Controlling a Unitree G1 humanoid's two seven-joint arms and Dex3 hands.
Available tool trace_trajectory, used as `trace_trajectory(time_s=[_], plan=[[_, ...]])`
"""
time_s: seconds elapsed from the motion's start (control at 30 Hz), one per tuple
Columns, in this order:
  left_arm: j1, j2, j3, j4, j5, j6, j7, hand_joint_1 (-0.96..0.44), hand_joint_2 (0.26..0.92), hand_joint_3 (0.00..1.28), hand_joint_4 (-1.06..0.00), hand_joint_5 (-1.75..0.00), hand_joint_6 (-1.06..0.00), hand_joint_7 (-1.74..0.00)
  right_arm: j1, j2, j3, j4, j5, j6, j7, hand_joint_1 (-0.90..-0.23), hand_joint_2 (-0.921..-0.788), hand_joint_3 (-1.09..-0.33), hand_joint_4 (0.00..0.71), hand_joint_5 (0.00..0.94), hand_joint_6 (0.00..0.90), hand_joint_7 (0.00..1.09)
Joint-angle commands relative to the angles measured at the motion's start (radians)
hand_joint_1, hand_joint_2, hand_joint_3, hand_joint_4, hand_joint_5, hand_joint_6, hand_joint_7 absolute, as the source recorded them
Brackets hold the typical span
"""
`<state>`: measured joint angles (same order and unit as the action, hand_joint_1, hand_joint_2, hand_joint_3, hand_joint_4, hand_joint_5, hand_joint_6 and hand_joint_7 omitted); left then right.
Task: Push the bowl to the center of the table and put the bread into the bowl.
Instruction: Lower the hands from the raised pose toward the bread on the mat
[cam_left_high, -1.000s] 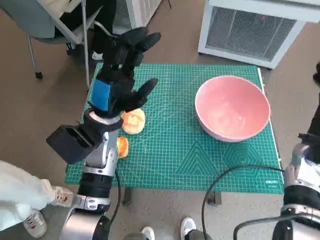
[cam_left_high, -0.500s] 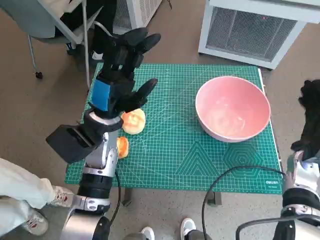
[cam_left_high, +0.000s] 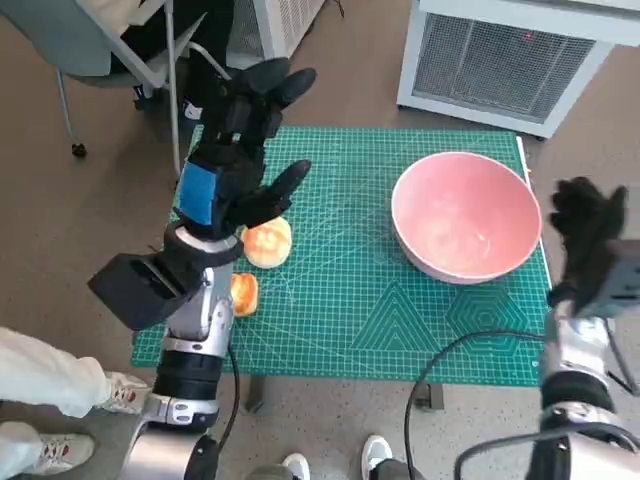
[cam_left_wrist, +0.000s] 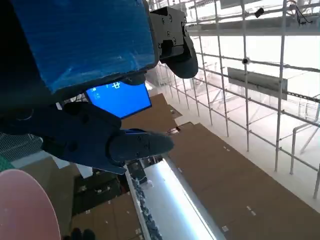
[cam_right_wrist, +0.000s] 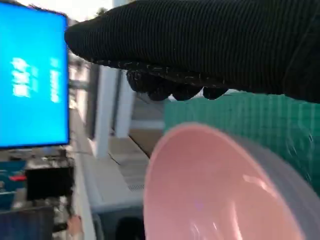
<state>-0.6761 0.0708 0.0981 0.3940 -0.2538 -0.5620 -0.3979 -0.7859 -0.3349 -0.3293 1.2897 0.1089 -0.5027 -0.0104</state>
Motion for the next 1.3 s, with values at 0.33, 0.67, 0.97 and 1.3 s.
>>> trace_trajectory(time_s=[0.33,0.67,0.97,1.3], plan=[[0.018,0.023,0.015,-0.011,0.009,-0.011,0.012,-0.41,0.921,0.33,-0.12,-0.57,0.0,-0.85,-0.049,0.065,0.031,0.027,-0.021,0.069,0.012,-0.472,-0.921,-0.827,0.23,0.016,0.119,0.31],[0.044,0.038,0.023,-0.039,0.014,-0.003,0.019,-0.42,0.921,0.32,-0.15,-0.52,-0.01,-0.82,-0.084,0.1,0.051,0.028,-0.041,0.072,0.021,-0.474,-0.921,-0.842,0.218,0.005,0.109,0.3],[0.082,0.057,0.032,-0.081,0.011,0.014,0.027,-0.42,0.921,0.31,-0.2,-0.42,-0.04,-0.77,-0.122,0.145,0.055,0.029,-0.038,0.089,0.019,-0.442,-0.921,-0.862,0.214,0.001,0.098,0.29],[0.124,0.076,0.042,-0.129,0.013,0.03,0.039,-0.45,0.921,0.3,-0.25,-0.32,-0.08,-0.7,-0.164,0.197,0.051,0.036,-0.034,0.133,0.016,-0.442,-0.921,-0.866,0.214,0.002,0.104,0.29]])
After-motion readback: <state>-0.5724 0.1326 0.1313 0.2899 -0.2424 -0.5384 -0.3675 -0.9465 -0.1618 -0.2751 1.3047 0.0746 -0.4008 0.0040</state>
